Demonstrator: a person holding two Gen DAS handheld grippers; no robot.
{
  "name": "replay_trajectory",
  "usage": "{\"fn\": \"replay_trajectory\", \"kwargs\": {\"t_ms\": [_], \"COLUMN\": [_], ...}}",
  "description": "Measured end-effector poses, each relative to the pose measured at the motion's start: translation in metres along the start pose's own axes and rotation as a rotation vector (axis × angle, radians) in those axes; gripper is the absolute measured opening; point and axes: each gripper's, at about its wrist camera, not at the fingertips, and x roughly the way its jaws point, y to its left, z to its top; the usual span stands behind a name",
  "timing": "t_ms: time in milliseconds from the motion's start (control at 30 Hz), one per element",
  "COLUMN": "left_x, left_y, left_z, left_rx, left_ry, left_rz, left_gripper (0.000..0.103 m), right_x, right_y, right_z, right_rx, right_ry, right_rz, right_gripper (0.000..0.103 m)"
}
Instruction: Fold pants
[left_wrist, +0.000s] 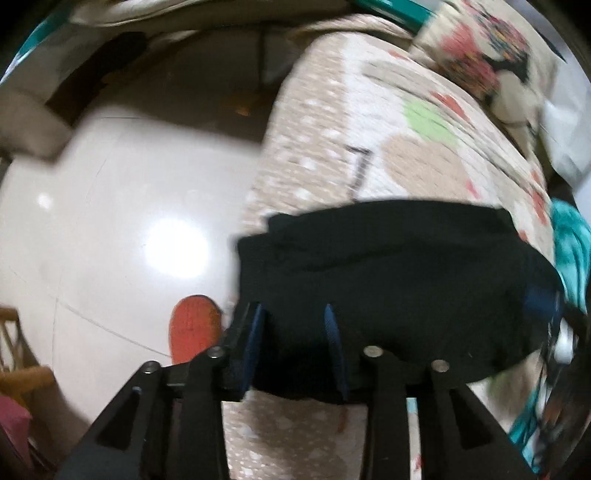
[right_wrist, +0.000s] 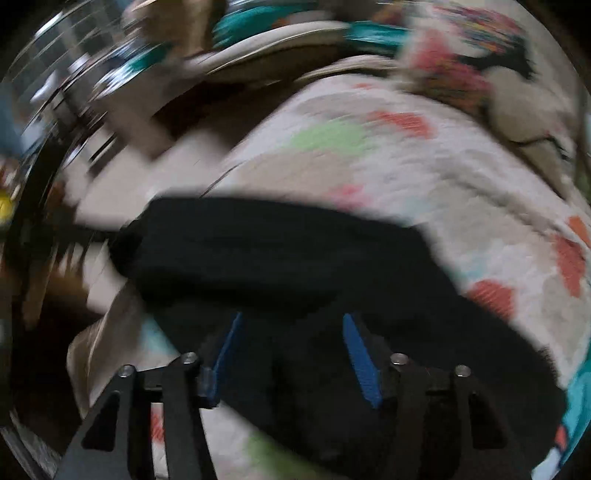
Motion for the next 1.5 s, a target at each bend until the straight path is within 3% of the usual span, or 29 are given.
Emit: {"fn": "replay_trajectory", "kwargs": {"t_ms": [33, 100, 300, 400, 433, 500, 633, 867, 1067, 1233, 1400, 1500], "left_x": [-0.003, -0.005, 0.000, -0.001, -0.002, -0.003, -0.009, -0.009, -0.012, -0.007, -0.010, -0.004], "left_y": [0.007, 0.017, 0.045, 0.043, 0.040, 0.036, 0.042, 0.055, 0.047, 0.036, 0.011, -0.005], "left_z": [0.001, 0.001, -0.001, 0.001, 0.000, 0.000, 0.000, 0.000, 0.001, 0.002, 0.002, 0.002], "left_rx": [-0.021, -0.049, -0.190, -0.200, -0.200, -0.205, -0.232, -0.298, -0.281, -0.252, -0.166, -0.124], "left_ry": [-0.024, -0.044, -0.023, -0.031, -0.034, -0.040, -0.055, -0.063, -0.092, -0.082, -0.116, -0.100], "left_rz": [0.054, 0.093, 0.026, 0.013, 0.005, -0.006, -0.013, -0.022, -0.025, -0.032, -0.048, -0.062], "left_gripper": [0.038, 0.038, 0.038, 0.038, 0.038, 0.038, 0.038, 0.038, 0.040, 0.043, 0.044, 0.044], "right_x": [0.005, 0.015, 0.046, 0.053, 0.051, 0.048, 0.042, 0.027, 0.030, 0.010, -0.027, -0.057], "right_y": [0.013, 0.035, 0.065, 0.066, 0.069, 0.073, 0.071, 0.076, 0.070, 0.059, -0.006, -0.068], "right_z": [-0.005, -0.014, -0.004, 0.002, 0.000, -0.002, -0.006, -0.028, -0.046, -0.050, -0.052, -0.055], "right_rx": [-0.034, -0.089, -0.176, -0.173, -0.180, -0.187, -0.140, -0.116, -0.086, -0.033, 0.115, 0.283], "right_ry": [0.006, 0.009, -0.014, -0.002, 0.002, 0.016, 0.030, 0.054, 0.076, 0.072, -0.006, -0.061], "right_rz": [0.006, 0.008, -0.060, -0.061, -0.055, -0.050, -0.013, 0.035, 0.051, 0.098, -0.059, -0.205], "right_gripper": [0.053, 0.053, 0.052, 0.038, 0.024, 0.010, 0.006, 0.006, 0.010, 0.044, 0.049, 0.049]}}
